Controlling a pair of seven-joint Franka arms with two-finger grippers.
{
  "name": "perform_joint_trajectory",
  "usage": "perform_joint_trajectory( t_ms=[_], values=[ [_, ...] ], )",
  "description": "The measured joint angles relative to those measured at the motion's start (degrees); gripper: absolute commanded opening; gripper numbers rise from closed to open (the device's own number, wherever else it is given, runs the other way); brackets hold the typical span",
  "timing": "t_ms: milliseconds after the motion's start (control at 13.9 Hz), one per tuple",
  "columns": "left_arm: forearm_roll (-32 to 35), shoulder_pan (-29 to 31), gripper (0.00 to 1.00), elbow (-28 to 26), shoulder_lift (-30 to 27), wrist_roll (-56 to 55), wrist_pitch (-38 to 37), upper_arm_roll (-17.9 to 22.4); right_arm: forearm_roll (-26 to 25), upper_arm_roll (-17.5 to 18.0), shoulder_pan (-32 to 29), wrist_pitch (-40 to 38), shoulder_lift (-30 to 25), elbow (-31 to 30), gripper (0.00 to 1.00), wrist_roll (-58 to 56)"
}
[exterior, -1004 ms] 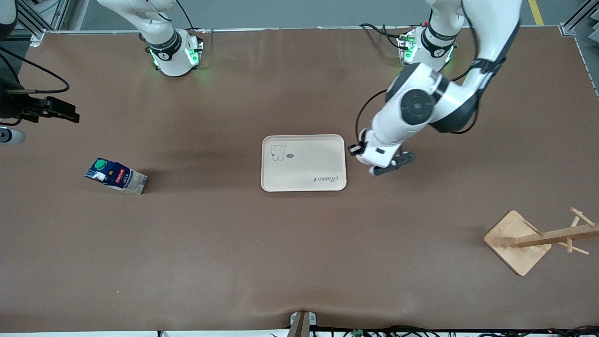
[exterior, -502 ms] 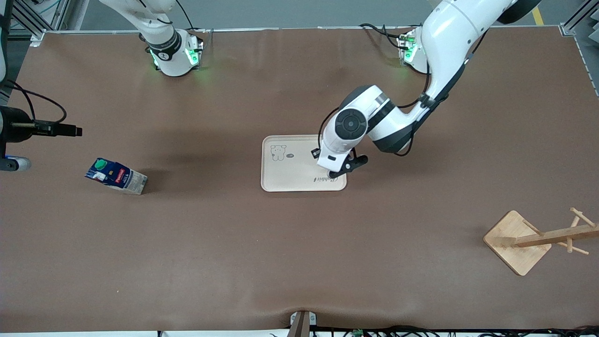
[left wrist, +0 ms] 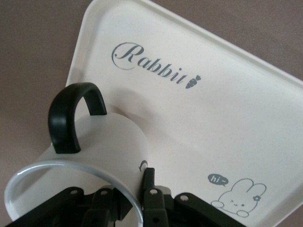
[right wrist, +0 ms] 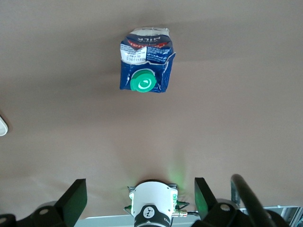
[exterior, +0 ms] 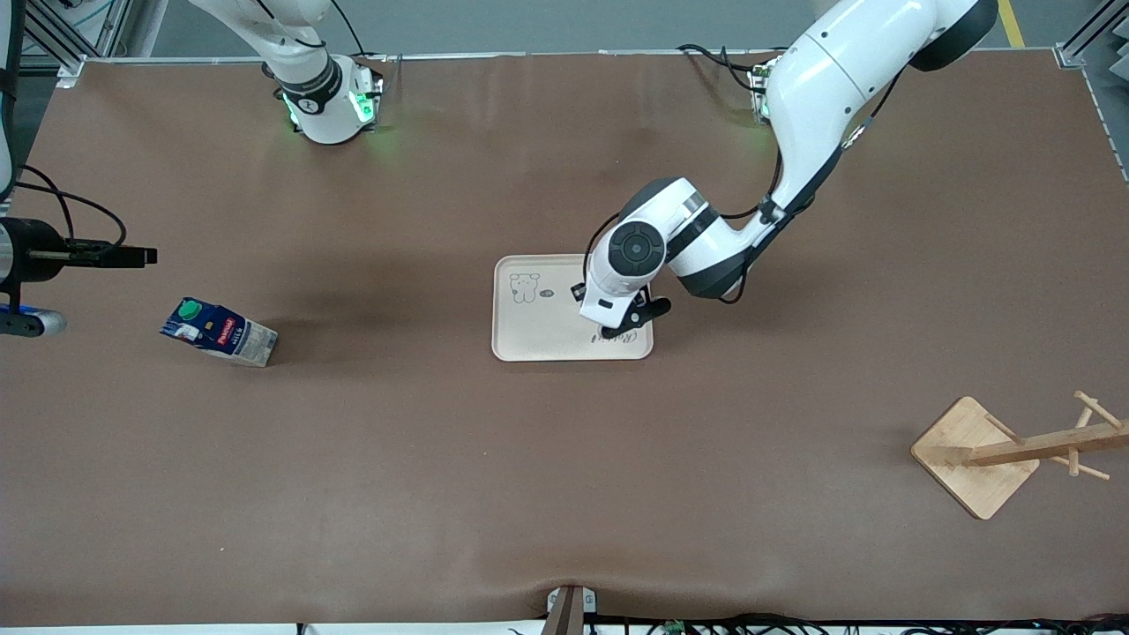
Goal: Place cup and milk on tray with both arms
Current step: 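Lower the mug onto the tray while the right gripper reaches the carton, then grasp the milk carton with the right gripper while the left gripper withdraws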
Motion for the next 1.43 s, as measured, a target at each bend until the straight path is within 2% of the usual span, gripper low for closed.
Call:
perform_joint_trajectory(
  t_ms=[143,215,287,358,502,645,860,1075,1290,1434],
  values=[
    [0.03,-1.27,0.0,0.06,0.25,-0.02,0.47,1.61,0.09,-0.02,-1.62,0.28,2.5,-0.05,1.0,-0.01],
    [0.03,-1.41,0.07,0.15,0.27,-0.05,0.47,1.79,0.15,-0.02,-2.34,1.58,3.84,-0.16,1.0,-0.02],
    [0.06,-1.41,0.62,0.24,0.28,-0.06,0.47,1.84,0.17,-0.03,-2.84,4.58,4.89,-0.69,1.0,-0.02],
    [0.07,-1.4,1.0,0.29,0.28,-0.07,0.48,1.91,0.18,-0.03,-3.22,8.47,5.56,-1.64,1.0,0.01],
    [0.09,-1.41,1.0,0.54,0.29,-0.31,0.51,2.02,0.21,-0.04,-4.12,13.8,5.82,-4.6,1.0,0.07],
    [0.18,-1.42,1.0,1.81,0.22,-1.21,0.51,2.01,1.3,-0.05,-5.29,14.93,5.42,-7.63,1.0,1.15],
    [0.42,-0.62,1.0,4.12,-2.01,-1.34,-1.12,2.06,3.58,0.4,-5.48,15.36,2.87,-10.97,1.0,9.88],
    [0.82,1.97,1.0,6.68,-7.67,1.08,-8.17,2.1,3.7,1.11,-4.57,19.53,0.42,-12.65,1.0,13.26],
    [0.84,6.5,1.0,9.53,-13.47,8.93,-16.46,2.19,3.71,1.26,-4.44,25.43,0.08,-14.4,1.0,13.52],
    [0.84,10.08,1.0,10.3,-16.33,13.6,-19.13,2.27,3.72,1.32,-4.02,26.2,-0.06,-15.17,1.0,13.56]
  ],
)
